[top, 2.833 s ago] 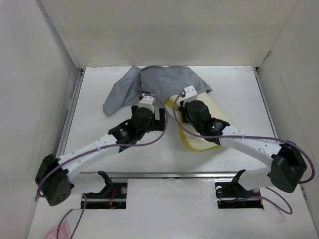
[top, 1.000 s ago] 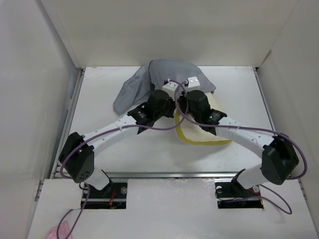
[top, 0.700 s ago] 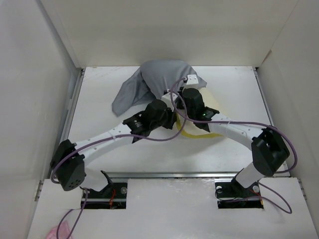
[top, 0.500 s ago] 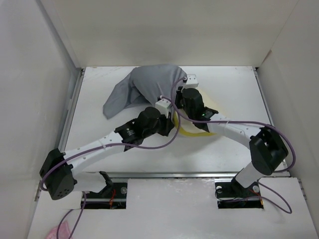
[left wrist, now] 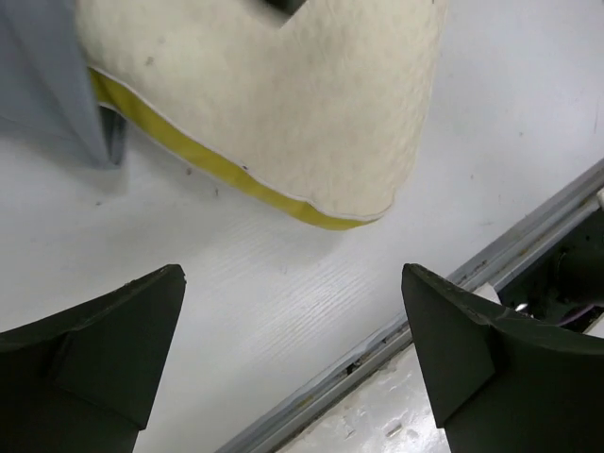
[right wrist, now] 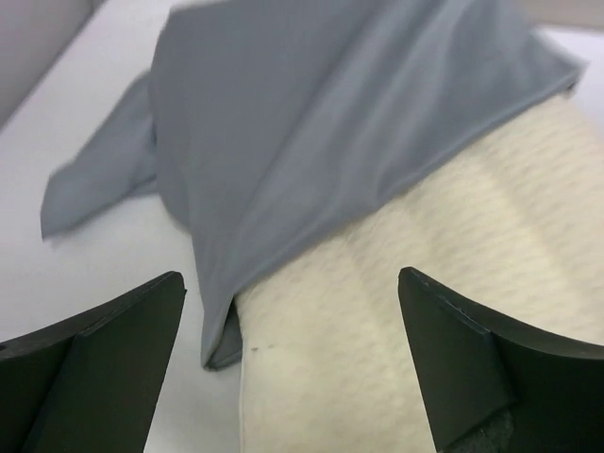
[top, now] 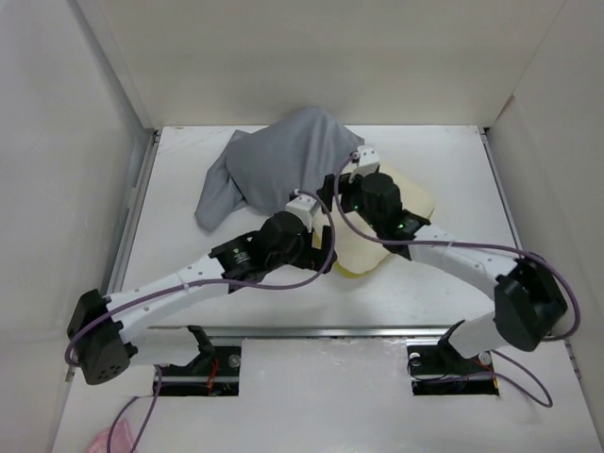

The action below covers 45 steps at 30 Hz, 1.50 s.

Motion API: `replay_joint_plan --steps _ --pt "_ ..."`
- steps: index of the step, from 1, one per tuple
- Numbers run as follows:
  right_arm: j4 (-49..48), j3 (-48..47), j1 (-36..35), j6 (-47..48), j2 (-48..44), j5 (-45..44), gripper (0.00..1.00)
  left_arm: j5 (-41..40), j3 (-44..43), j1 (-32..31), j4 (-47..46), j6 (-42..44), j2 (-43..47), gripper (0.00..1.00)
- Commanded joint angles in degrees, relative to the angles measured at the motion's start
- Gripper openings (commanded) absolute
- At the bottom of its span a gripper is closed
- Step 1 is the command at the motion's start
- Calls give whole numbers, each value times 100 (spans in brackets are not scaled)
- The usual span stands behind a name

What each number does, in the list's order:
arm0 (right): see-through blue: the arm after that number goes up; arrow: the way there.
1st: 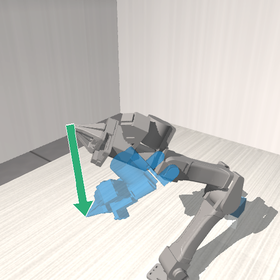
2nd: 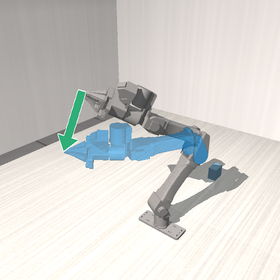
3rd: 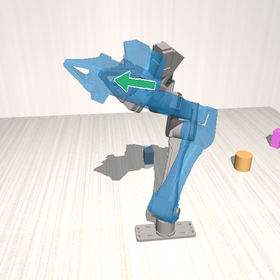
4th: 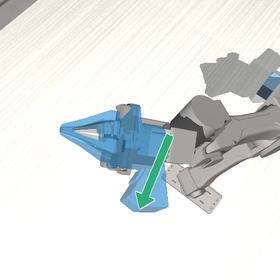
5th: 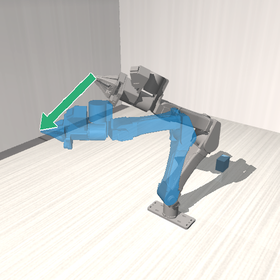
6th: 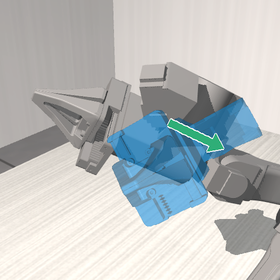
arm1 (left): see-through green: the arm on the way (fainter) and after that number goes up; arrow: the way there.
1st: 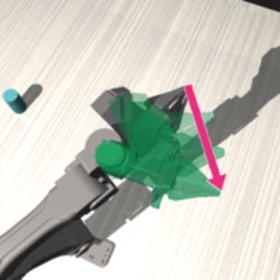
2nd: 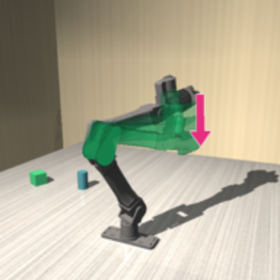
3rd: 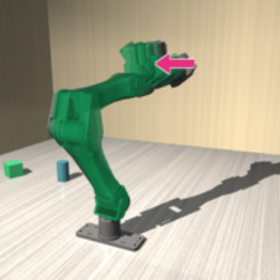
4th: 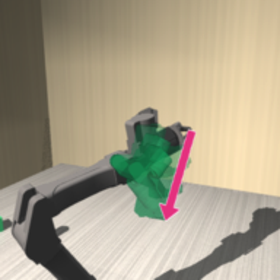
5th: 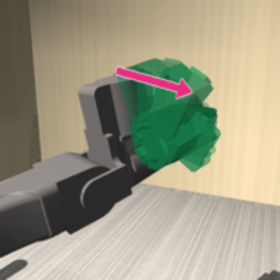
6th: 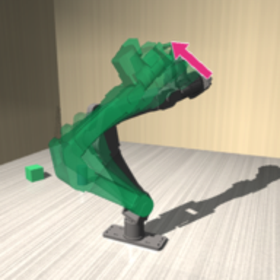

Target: Put the pillow into the pillowcase

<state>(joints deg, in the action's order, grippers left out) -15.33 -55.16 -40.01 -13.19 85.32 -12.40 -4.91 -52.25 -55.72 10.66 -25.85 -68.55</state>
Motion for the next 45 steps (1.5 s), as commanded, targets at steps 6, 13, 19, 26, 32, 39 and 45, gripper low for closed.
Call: replay_joint_plan --steps 6,13,19,26,32,39,45 --pt "1726 -1092 1633 -263 133 0 100 -801 30 526 -588 -263 493 100" --pt "2367 -2007 2480 -527 1820 284 100 -407 -891 1089 -749 -185 -1483 100" --pt "2246 -1456 2480 -763 2104 1230 100 218 -1586 1835 -881 -131 -2766 100" --pt "2087 -5 1340 -869 909 1504 100 218 -2183 2276 -881 193 -3383 100" --pt "2087 217 -532 -590 293 2057 100 219 -2755 2751 -557 317 -3524 100" --pt "2744 -127 -1009 -219 -899 1015 100 -790 -2282 2874 -336 580 -2138 100" --pt "3096 -302 -361 -508 -1843 -245 100 -995 -1754 2374 -47 923 -1082 100"
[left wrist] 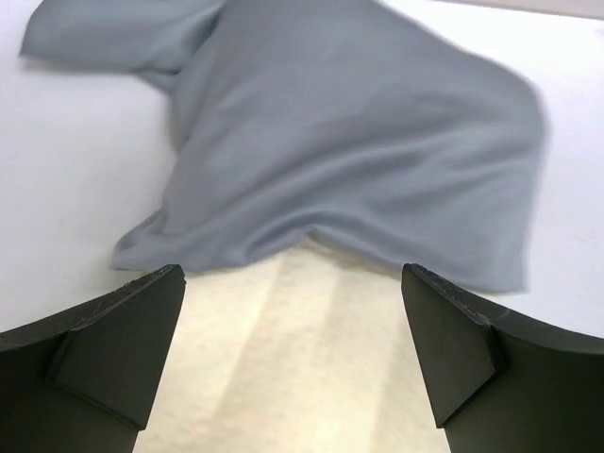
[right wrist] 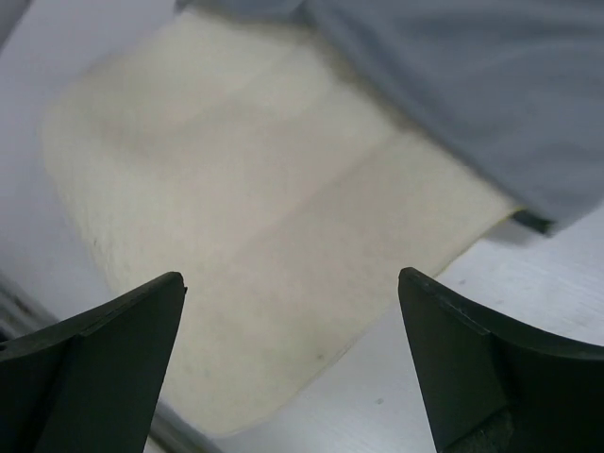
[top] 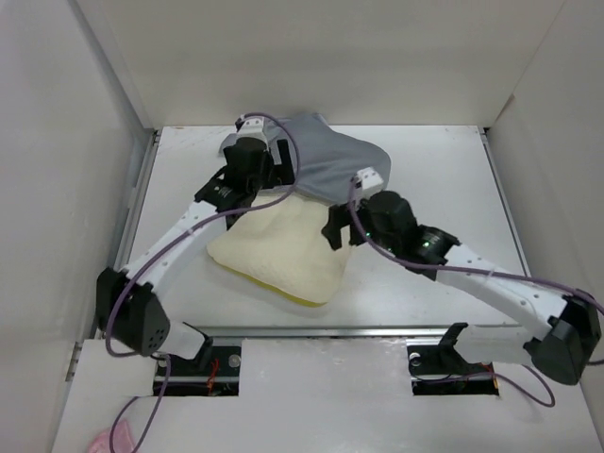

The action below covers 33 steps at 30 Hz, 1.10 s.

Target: Put the pillow into the pillowcase

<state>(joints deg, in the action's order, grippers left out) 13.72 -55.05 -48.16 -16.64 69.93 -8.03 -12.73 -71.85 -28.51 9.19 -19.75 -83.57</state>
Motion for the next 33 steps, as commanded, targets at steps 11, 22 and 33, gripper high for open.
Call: replay_joint_plan --steps 11,22,33 --pt "966 -366 3295 -1025 54 -357 100 641 262 -2545 276 683 -843 100" --pt "396 46 3348 -709 478 56 97 -834 -1172 -2545 1330 288 -3252 2" --pt "-704 451 2778 767 1004 260 87 -827 -900 -2396 839 120 -2007 0"
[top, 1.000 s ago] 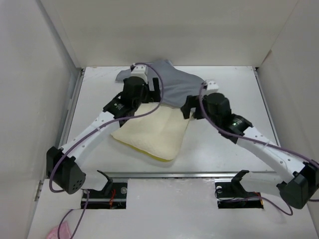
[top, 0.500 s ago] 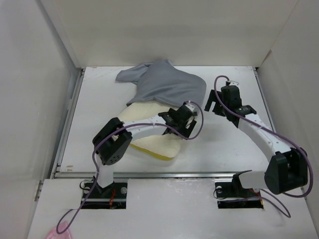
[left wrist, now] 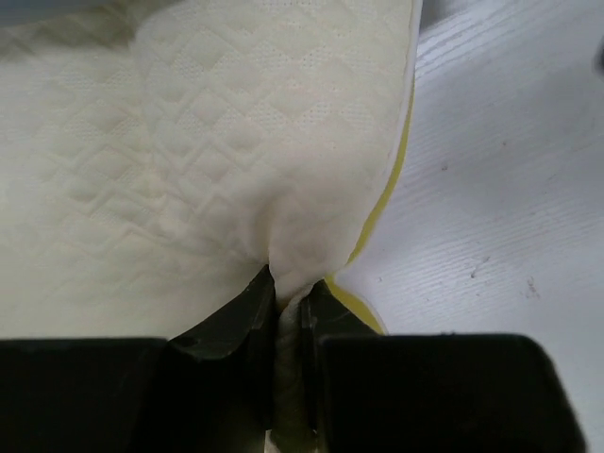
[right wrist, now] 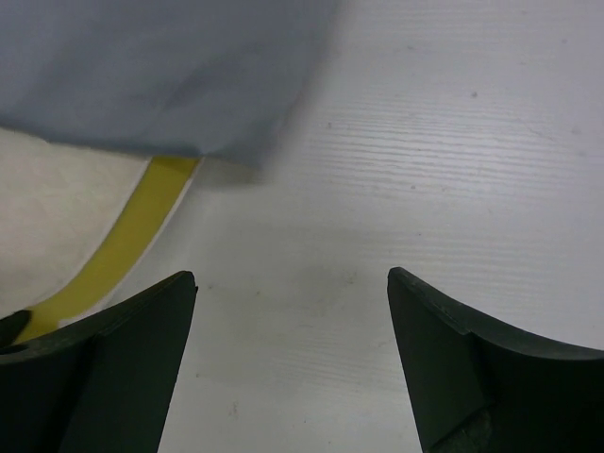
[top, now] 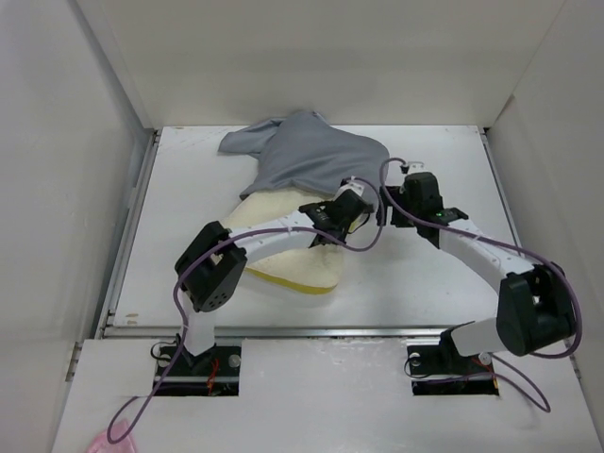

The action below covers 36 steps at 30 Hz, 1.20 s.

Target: Put the pillow into the pillowcase

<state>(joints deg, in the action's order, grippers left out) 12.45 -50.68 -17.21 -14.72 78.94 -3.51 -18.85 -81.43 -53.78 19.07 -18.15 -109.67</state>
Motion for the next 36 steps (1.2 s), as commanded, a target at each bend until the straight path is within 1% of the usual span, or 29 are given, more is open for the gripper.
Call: replay_joint_plan --steps 1,4,8,11,13,14,15,16,17,18,19,21,22,23,24,25,26,27,28,29,30,32,36 --pt "-655 14 -518 645 157 -386 87 -215 -4 131 -149 30 657 0" --pt "-726 -257 -634 655 586 -536 87 -92 -128 131 -149 93 710 0" --pt "-726 -872 -687 207 1281 -1036 87 -145 -198 131 -18 93 763 0" --pt "-831 -1374 -687 -232 1835 -1476 80 -145 -76 131 -17 145 876 0" --pt "-832 -1769 -687 -295 2229 -1819 74 -145 47 183 -122 198 877 0" --pt "-832 -1918 -687 -390 2344 -1959 69 -145 48 184 -123 198 877 0" --pt "-832 -2042 -687 -391 2441 -2048 60 -93 48 184 -123 198 929 0" --pt "-832 -2252 -687 -391 2521 -2144 43 -92 48 244 -71 198 930 0" --pt "-832 -2323 -687 -391 2643 -2145 29 -162 48 245 -70 198 930 0" --pt "-779 -2385 -687 -391 2644 -2145 8 -163 -13 315 -70 198 982 0" --pt "-701 -2386 -687 -391 2644 -1989 0 -163 -118 315 -70 146 982 0" --pt "-612 -2202 -818 -103 2163 -1672 0 -224 -311 447 -70 84 982 0" --pt "-542 -2018 -958 -14 1883 -1192 0 -285 -443 517 -70 -12 869 0" --pt "-376 -1616 -1038 48 1567 -822 0 -347 -775 518 -70 -170 816 0" --pt "-296 -1403 -1143 187 859 -409 0 -399 -952 518 -70 -232 746 0" --pt "-235 -1192 -1248 276 504 108 0 -470 -1137 578 -122 -354 597 0" --pt "-51 -868 -1537 346 -118 1140 0 -601 -1478 579 -201 -512 422 0" --pt "46 -787 -1696 347 -376 1525 0 -654 -1673 579 -202 -514 420 0" --pt "47 -699 -1880 347 -623 1807 0 -707 -1849 579 -254 -705 315 0" --pt "47 -637 -2187 347 -825 2332 0 -786 -2016 579 -255 -803 106 0" --pt "47 -584 -2268 295 -993 2589 0 -787 -2339 579 -255 -917 -1 0" --pt "-154 -522 -2331 242 -1336 3073 0 -787 -2561 579 -316 -1180 -247 0" --pt "-576 -443 -2331 171 -1303 3970 0 -936 -2693 439 -571 -1576 -546 0"
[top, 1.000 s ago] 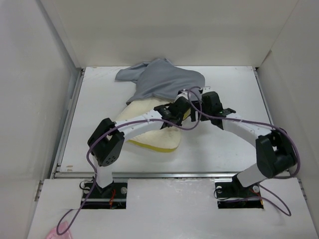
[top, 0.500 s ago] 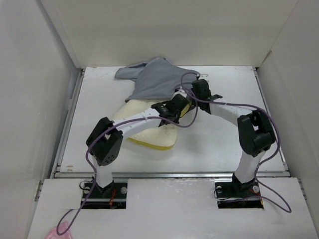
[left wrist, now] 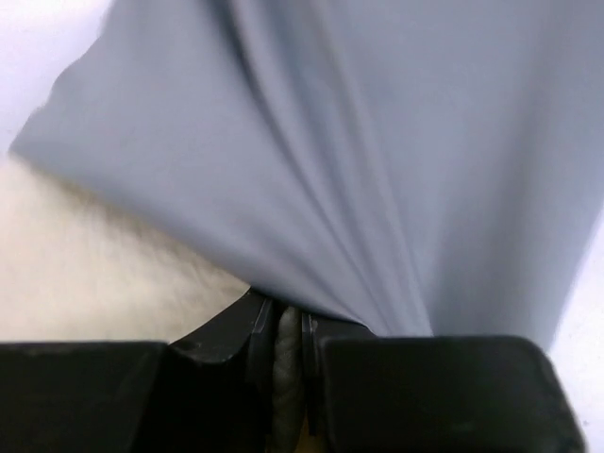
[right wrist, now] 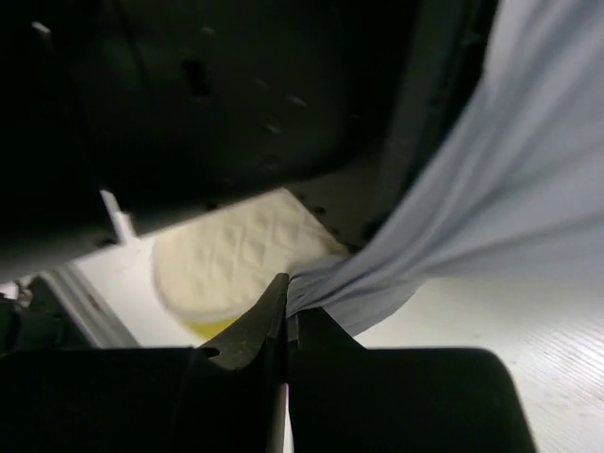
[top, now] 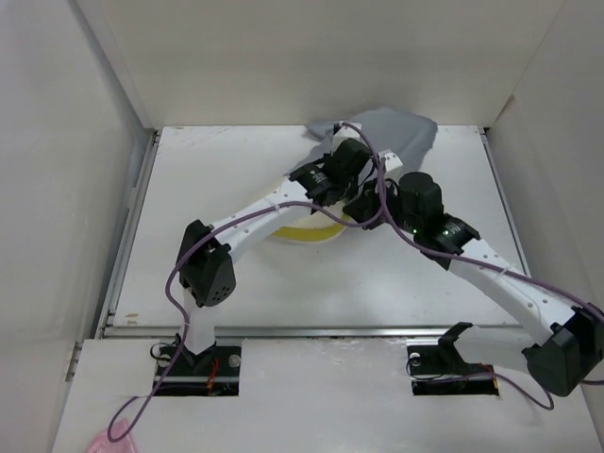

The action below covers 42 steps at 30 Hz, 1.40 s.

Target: Put the pillow into the pillowcase

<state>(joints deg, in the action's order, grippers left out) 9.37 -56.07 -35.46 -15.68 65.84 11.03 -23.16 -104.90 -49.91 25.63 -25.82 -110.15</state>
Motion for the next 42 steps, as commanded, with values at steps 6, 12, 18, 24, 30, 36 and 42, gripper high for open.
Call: replay_joint_plan --steps 6,12,18,24,30,36,42 --pt "223 97 -505 478 420 1861 0 -252 -698 -19 -1174 -1109 -886 0" --pt "969 386 -505 355 -9 331 61 355 414 -19 -1121 -740 -263 100" --pt "1550 501 -505 250 -616 -564 94 180 1630 -19 -657 -423 1099 100" --pt "2219 256 -453 48 -748 -1796 96 127 2509 270 -612 -380 1769 100" --pt "2069 -219 -400 -110 -171 -2770 91 98 2457 1061 -399 -362 1514 100" --pt "1999 -1605 -400 618 1218 -3536 87 1382 2650 2212 -1253 -538 1225 100" --pt "1911 -2635 -234 1102 2800 -3983 87 2525 2957 2521 -1805 -477 847 100"
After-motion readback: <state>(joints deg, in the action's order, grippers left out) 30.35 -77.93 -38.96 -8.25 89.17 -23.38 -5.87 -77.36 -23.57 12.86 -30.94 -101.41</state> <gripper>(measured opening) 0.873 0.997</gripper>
